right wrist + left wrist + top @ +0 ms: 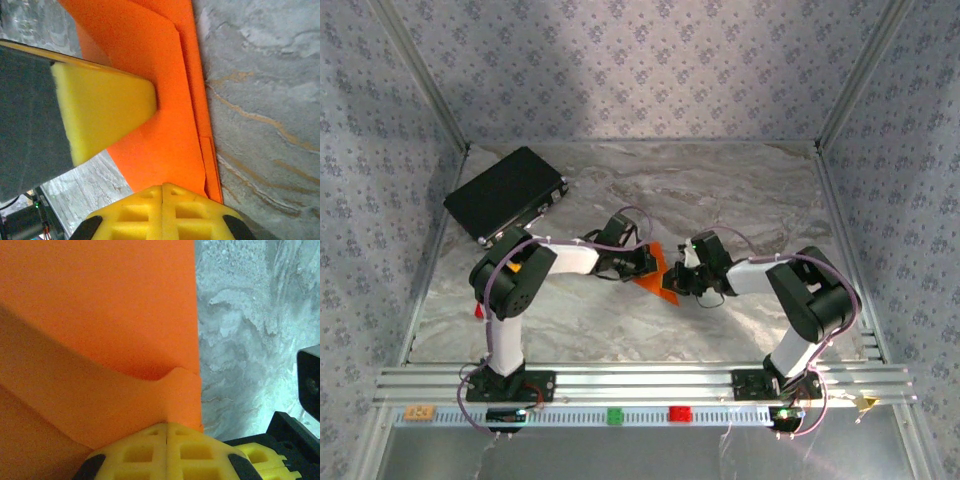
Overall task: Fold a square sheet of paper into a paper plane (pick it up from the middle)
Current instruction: Fourth fold the wing at the center of the table.
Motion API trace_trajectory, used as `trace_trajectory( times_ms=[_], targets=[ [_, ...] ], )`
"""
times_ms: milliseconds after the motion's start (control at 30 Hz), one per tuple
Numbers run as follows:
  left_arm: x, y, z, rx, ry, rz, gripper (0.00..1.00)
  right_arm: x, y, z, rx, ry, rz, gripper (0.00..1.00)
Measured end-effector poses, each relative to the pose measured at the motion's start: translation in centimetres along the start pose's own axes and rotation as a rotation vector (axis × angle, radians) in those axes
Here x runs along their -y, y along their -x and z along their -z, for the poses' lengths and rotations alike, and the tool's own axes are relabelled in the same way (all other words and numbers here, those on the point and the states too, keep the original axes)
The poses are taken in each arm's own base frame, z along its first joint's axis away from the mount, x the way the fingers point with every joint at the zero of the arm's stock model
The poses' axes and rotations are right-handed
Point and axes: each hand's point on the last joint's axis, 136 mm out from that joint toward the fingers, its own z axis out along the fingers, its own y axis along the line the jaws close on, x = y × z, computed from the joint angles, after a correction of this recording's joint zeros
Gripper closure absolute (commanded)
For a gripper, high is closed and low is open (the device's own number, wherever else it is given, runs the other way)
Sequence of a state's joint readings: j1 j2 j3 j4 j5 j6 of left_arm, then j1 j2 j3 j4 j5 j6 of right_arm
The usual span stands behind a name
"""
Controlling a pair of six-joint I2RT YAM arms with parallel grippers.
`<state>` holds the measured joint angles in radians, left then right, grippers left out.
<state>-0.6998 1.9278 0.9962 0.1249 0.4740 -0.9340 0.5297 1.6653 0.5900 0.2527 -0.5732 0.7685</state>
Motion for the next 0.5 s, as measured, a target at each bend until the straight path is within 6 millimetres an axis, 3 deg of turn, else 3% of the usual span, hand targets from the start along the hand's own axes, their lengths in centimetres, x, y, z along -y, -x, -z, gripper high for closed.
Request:
trace_trajectory(
  times_ms=[267, 500],
  targets=[
    [1.0, 0.1, 1.5, 0.030, 0.003, -0.013, 0.98, -0.1, 0.2, 0.1, 0.028, 0.018, -0.041, 1.00],
    [1.2, -1.6, 0.1, -0.005, -0.002, -0.005, 1.00, -0.1, 0.2, 0.1, 0.037, 0.018, -0.056, 1.00]
  ],
)
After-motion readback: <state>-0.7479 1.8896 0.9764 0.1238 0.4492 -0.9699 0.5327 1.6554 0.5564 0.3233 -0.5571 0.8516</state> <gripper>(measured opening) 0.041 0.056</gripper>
